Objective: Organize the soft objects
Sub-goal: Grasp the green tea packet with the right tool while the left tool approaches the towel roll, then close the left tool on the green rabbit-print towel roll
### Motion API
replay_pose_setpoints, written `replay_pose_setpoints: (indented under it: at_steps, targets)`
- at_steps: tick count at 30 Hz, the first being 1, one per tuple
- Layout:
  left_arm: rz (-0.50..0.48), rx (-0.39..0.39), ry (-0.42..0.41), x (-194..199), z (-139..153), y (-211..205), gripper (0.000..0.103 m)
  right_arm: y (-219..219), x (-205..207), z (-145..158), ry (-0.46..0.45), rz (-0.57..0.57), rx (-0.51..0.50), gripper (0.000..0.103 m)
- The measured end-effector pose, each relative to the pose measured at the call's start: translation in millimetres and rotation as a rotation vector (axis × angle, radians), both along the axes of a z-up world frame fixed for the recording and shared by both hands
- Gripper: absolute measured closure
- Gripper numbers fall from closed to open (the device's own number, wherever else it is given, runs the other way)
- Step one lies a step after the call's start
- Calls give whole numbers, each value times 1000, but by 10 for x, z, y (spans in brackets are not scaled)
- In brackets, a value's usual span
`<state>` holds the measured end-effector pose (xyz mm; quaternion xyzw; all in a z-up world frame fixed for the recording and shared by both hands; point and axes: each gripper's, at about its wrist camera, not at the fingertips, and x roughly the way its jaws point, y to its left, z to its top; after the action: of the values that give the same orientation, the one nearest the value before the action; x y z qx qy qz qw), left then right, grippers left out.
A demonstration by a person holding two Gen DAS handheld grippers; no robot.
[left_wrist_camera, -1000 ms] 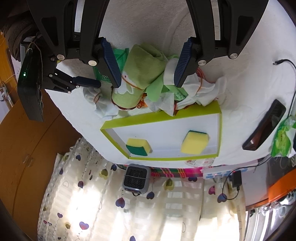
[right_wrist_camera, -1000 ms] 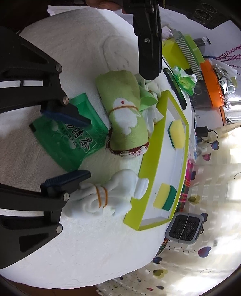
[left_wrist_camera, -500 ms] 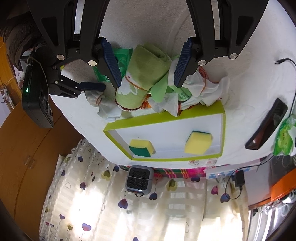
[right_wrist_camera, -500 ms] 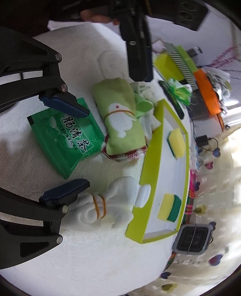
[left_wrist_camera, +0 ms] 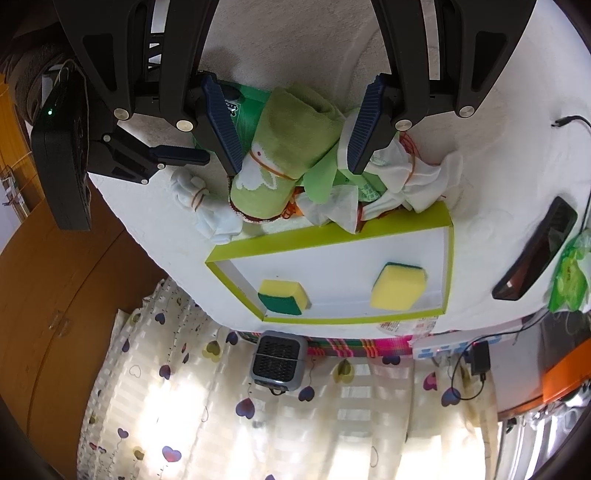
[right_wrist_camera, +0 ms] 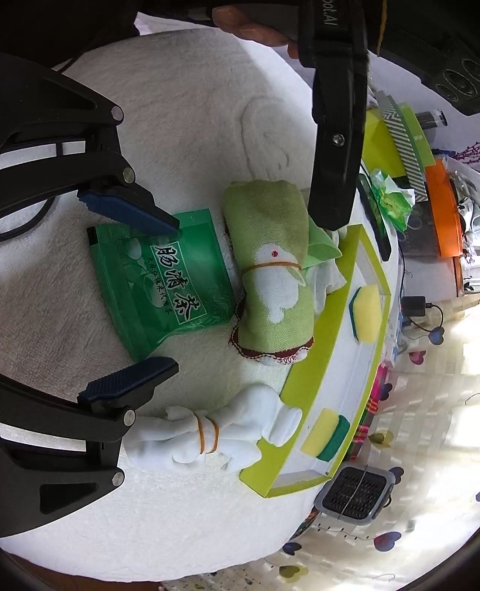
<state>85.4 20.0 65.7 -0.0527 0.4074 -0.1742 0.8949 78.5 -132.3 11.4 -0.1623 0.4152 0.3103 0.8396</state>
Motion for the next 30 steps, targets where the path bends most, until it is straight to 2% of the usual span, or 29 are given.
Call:
replay_pose_setpoints:
  at_steps: [3,5,7,12,19,27,30]
  targets:
    - [-4,1,-2,3,0,-1,44,-18,-32,10,-12,-16,4,41]
    - [-8,6,-2,15,-1,-8,44,-42,-35,22,-10,-18,19,55]
    - [-18,11,-5,21,-5,-25,44,-40,-55,27,-6,-11,30,62]
    - [-31,27,2,56,-29,-72,44,23,-129,44,-52,-24,1,66]
    - [-75,46,5,77,-41,-193,44,-146,-131,104,-62,-112,45,71]
    - [-186,145,-49,32,8,-515,44,-454,-197,137,-64,-242,97,72]
    - [-212,169,-42,79,-48,-605,44,-570,-216,158,-61,-287,128,73]
